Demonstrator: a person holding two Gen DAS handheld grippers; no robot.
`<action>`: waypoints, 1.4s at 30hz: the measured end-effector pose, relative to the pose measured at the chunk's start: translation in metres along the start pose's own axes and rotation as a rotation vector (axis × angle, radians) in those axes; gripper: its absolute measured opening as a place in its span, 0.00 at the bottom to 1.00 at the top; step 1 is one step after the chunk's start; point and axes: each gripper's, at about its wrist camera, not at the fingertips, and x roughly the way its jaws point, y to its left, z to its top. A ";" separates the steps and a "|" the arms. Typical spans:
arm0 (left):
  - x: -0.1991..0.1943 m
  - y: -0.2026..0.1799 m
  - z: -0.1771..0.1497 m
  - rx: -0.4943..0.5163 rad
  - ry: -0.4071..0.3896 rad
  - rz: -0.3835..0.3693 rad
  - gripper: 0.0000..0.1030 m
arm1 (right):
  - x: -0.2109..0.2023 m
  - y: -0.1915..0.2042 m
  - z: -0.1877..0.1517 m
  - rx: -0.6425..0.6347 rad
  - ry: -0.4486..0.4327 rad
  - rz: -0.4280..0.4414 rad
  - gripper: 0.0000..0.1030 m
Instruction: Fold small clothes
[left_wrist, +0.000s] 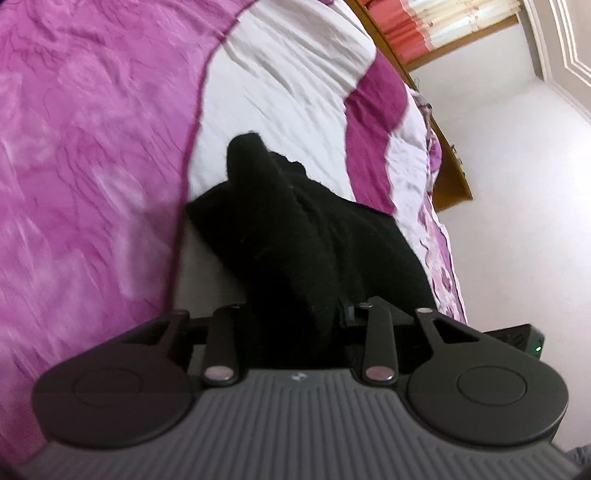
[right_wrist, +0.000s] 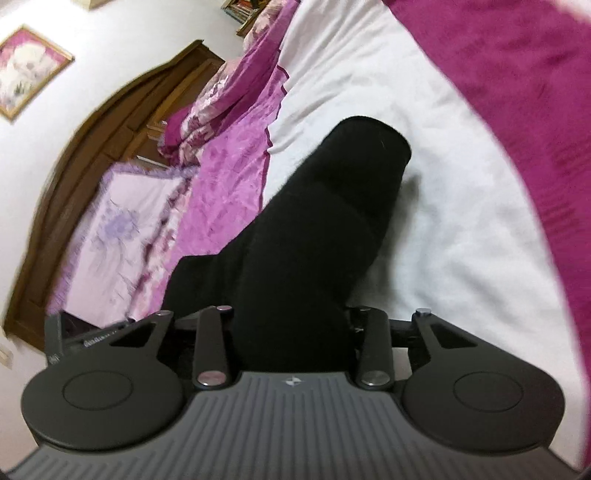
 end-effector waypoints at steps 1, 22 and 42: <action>0.001 -0.005 -0.004 0.011 0.010 0.001 0.34 | -0.009 0.003 -0.001 -0.009 0.000 -0.020 0.40; -0.009 -0.023 -0.079 0.051 0.054 0.076 0.35 | -0.098 0.001 -0.093 -0.086 0.029 -0.206 0.40; -0.063 -0.096 -0.111 0.493 -0.254 0.275 0.31 | -0.159 0.062 -0.150 -0.380 -0.269 -0.567 0.61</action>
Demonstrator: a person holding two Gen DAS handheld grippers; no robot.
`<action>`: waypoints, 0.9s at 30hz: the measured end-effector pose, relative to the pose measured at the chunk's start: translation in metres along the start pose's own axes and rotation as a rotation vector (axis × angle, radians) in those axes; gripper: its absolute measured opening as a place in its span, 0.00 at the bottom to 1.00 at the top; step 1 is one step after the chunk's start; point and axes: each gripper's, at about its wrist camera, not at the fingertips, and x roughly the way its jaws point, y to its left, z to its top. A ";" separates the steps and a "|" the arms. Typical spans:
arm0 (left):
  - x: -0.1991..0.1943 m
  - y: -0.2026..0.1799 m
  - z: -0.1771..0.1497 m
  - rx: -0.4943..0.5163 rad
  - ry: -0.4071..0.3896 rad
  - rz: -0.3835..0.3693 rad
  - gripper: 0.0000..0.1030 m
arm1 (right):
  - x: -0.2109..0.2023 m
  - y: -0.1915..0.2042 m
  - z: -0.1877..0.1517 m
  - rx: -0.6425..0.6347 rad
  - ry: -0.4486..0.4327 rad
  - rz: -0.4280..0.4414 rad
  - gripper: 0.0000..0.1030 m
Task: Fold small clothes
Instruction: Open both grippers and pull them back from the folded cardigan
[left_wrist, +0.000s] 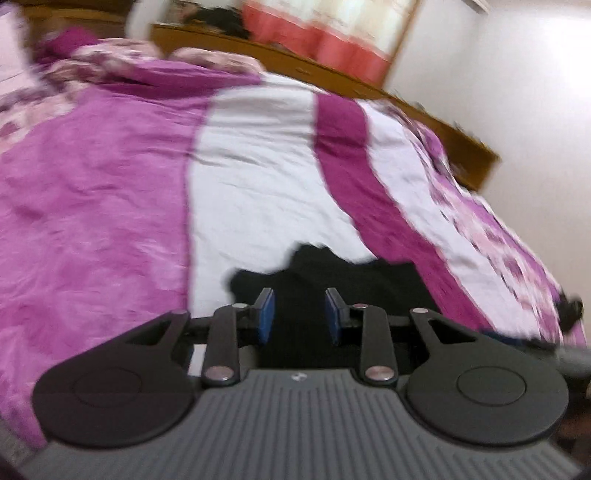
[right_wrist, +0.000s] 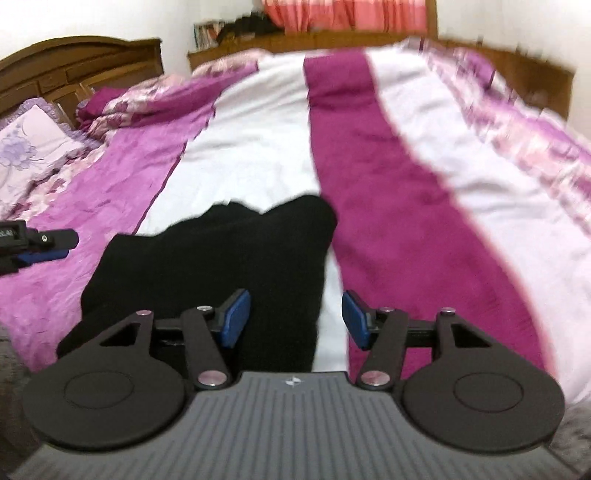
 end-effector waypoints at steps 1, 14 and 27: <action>0.007 -0.005 -0.003 0.018 0.021 0.015 0.31 | 0.000 0.000 0.002 0.010 -0.003 0.002 0.60; -0.012 -0.035 -0.055 0.157 0.036 0.364 0.56 | -0.013 0.011 -0.033 0.041 0.006 -0.075 0.65; -0.020 -0.022 -0.092 0.151 -0.005 0.348 0.77 | -0.015 0.026 -0.078 -0.053 -0.039 -0.118 0.93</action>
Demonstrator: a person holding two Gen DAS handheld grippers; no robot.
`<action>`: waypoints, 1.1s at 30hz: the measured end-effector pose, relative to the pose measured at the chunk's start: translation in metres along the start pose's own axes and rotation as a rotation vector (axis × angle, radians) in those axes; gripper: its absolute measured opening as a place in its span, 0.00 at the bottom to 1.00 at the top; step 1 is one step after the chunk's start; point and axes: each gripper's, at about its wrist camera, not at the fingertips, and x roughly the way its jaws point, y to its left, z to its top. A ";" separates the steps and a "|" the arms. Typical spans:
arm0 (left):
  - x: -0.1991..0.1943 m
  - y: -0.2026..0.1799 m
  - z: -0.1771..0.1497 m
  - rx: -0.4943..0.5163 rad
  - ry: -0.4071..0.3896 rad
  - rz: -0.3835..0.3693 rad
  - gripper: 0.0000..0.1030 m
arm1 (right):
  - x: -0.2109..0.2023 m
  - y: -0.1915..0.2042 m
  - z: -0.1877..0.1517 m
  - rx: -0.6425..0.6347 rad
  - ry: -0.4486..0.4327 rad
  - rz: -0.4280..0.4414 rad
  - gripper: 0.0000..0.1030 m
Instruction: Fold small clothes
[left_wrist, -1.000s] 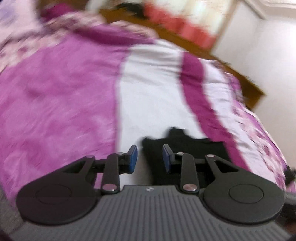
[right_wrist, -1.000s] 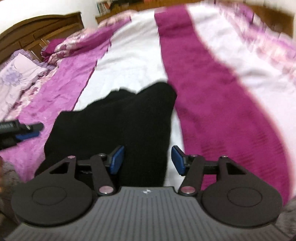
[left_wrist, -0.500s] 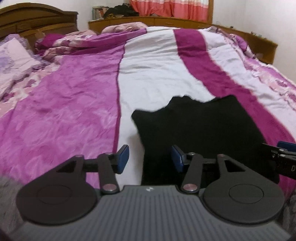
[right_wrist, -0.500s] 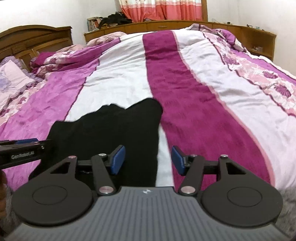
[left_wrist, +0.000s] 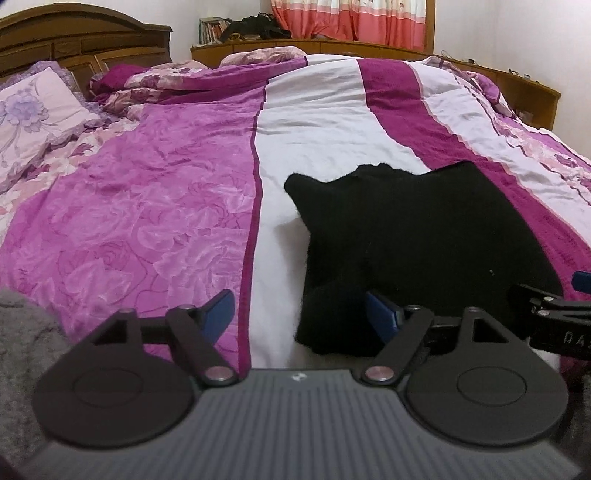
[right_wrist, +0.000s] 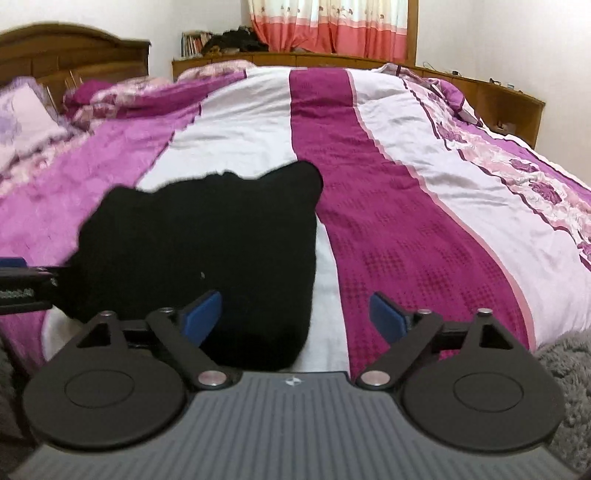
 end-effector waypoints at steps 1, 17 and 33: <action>0.004 0.001 -0.001 -0.002 -0.001 -0.004 0.79 | 0.005 -0.001 0.000 0.005 0.007 0.002 0.96; 0.028 0.019 -0.004 -0.052 0.069 -0.047 0.98 | 0.048 -0.019 -0.005 0.128 0.137 0.099 1.00; 0.031 0.018 -0.005 -0.044 0.072 -0.048 1.00 | 0.048 -0.016 -0.004 0.100 0.132 0.089 1.00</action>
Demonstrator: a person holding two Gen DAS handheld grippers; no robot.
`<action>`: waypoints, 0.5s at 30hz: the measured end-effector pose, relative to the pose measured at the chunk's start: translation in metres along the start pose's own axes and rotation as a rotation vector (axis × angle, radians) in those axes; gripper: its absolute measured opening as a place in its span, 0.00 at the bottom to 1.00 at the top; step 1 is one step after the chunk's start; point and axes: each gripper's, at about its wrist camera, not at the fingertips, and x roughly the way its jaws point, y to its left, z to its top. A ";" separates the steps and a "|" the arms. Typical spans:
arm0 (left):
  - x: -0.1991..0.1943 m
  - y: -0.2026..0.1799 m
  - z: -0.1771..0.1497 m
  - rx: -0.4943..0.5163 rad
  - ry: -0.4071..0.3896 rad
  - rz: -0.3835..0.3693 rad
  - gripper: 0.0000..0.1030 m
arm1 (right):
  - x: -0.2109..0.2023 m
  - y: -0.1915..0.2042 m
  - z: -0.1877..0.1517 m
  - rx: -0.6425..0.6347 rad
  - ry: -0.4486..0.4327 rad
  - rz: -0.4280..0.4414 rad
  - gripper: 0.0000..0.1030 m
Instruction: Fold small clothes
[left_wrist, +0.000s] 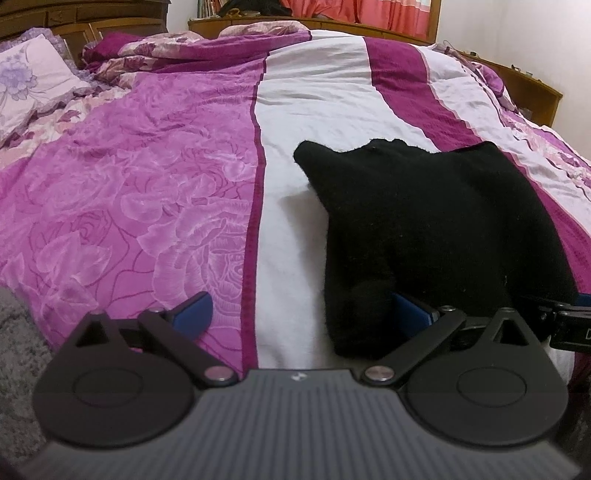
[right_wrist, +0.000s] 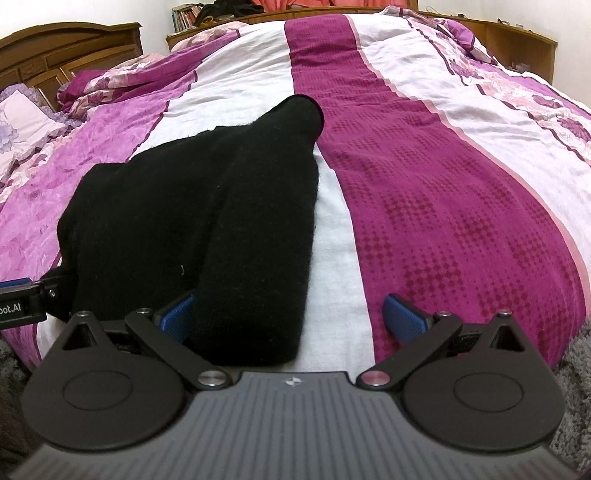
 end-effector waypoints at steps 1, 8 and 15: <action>0.000 0.000 0.000 -0.001 0.001 -0.001 1.00 | 0.000 0.000 0.000 -0.001 0.001 0.000 1.00; 0.001 0.002 0.000 -0.008 0.006 -0.009 1.00 | 0.000 0.000 0.000 0.002 0.002 0.002 1.00; 0.002 0.003 0.000 -0.015 0.011 -0.016 1.00 | 0.001 -0.001 -0.001 0.004 0.004 0.005 1.00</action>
